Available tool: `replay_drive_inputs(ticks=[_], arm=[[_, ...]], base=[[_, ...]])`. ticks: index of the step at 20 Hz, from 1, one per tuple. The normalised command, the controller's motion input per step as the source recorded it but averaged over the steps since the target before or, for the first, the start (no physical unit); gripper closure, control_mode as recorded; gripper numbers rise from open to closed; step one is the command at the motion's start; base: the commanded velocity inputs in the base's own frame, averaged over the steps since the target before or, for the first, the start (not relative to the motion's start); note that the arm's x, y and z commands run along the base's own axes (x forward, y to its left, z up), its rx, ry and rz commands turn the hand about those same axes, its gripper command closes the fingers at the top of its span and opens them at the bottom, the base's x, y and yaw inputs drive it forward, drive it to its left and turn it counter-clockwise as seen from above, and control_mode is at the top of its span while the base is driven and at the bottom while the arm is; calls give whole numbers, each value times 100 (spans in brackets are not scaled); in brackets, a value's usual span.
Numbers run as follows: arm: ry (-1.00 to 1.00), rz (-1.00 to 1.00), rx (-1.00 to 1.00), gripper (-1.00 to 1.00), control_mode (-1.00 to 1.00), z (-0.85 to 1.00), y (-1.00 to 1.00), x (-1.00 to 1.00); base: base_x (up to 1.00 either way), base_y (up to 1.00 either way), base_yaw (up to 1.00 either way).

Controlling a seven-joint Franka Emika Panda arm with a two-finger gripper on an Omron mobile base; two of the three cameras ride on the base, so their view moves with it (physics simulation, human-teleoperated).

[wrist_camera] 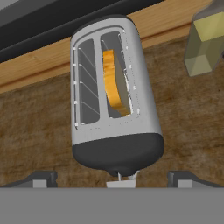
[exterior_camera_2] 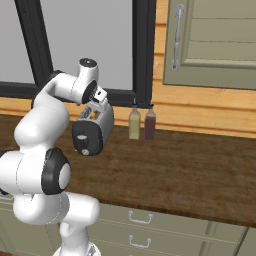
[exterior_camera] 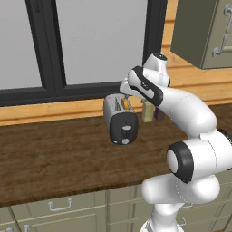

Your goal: Start the toaster. Once the lever pops up, take the bread to the plate on the dining counter.

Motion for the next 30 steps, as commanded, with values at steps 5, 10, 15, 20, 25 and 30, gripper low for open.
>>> replay_drive_inputs(ticks=[5,10,15,20,25,30], arm=[[0,0,0,-100,-100,0,0,0],[0,0,0,-100,-100,0,0,0],[0,0,0,-100,-100,0,0,0],[0,0,0,-100,-100,0,0,0],[0,0,0,-100,-100,0,0,0],[0,0,0,-100,-100,0,0,0]], base=[[0,0,0],[0,0,0],[0,0,0],[0,0,0],[0,0,0],[0,0,0]])
